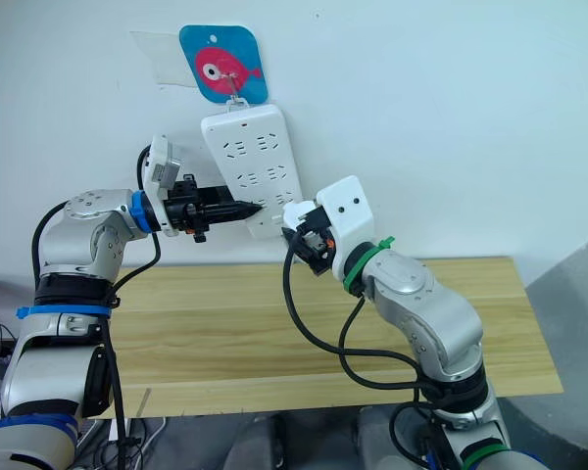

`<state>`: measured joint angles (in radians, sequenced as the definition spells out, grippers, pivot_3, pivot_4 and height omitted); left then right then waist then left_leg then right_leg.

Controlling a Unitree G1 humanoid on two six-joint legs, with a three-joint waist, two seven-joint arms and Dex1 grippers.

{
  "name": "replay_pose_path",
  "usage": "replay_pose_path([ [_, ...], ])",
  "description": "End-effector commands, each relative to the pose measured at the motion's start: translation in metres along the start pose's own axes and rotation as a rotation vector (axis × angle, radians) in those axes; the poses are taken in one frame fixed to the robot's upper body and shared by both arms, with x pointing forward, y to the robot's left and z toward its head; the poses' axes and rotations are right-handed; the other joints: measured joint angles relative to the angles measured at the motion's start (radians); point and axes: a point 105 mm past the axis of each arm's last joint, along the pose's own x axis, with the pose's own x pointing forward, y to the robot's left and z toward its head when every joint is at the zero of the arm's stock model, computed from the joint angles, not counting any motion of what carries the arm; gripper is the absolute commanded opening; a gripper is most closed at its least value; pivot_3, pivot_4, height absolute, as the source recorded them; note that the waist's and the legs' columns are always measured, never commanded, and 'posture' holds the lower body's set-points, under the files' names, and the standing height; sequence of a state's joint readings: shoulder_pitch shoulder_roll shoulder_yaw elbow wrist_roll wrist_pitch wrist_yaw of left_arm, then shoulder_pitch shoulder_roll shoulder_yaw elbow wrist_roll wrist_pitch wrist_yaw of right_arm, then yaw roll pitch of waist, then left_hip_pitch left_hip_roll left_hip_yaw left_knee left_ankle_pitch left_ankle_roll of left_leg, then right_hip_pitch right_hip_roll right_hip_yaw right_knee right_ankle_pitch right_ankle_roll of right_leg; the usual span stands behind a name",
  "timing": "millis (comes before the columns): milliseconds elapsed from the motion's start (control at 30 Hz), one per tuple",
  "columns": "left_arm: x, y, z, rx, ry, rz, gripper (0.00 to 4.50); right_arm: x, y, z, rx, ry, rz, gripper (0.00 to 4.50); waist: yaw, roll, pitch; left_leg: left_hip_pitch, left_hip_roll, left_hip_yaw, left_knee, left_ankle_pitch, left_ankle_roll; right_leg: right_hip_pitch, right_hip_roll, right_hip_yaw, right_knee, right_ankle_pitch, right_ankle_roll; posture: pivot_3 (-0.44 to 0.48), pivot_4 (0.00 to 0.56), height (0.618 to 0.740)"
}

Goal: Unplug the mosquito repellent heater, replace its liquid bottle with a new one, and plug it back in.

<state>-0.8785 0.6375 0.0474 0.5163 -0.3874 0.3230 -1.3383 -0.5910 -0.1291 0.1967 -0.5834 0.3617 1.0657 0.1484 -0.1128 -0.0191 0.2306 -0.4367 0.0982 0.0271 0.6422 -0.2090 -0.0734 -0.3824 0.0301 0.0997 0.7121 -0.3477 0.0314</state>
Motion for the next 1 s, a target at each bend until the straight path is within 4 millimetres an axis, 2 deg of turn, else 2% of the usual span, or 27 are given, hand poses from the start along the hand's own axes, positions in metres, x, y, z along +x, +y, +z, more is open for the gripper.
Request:
replay_pose_path([
  [33,0.000,-0.001,0.010,0.044,-0.005,-0.006,1.30,-0.002,0.002,0.018,-0.017,-0.078,0.000,2.96,0.000,0.000,0.000,0.000,0.000,0.000,0.000,0.000,0.000,0.000,0.000,0.000,0.000,0.000,0.000,-0.160,0.217,0.740],
  [767,0.002,-0.003,0.010,0.048,-0.009,-0.013,1.30,0.003,-0.003,0.020,-0.013,-0.082,-0.038,2.96,0.000,0.000,0.000,-0.001,0.000,0.000,0.000,0.000,-0.001,-0.002,0.000,0.000,0.001,0.000,0.000,-0.157,0.205,0.740],
  [1000,0.004,-0.004,0.012,0.047,-0.016,-0.017,1.30,0.010,-0.001,0.019,0.004,-0.067,-0.055,2.96,0.000,0.000,0.000,-0.001,0.000,0.000,0.000,0.000,-0.001,-0.002,0.000,0.000,0.001,0.000,0.000,-0.158,0.212,0.740],
])
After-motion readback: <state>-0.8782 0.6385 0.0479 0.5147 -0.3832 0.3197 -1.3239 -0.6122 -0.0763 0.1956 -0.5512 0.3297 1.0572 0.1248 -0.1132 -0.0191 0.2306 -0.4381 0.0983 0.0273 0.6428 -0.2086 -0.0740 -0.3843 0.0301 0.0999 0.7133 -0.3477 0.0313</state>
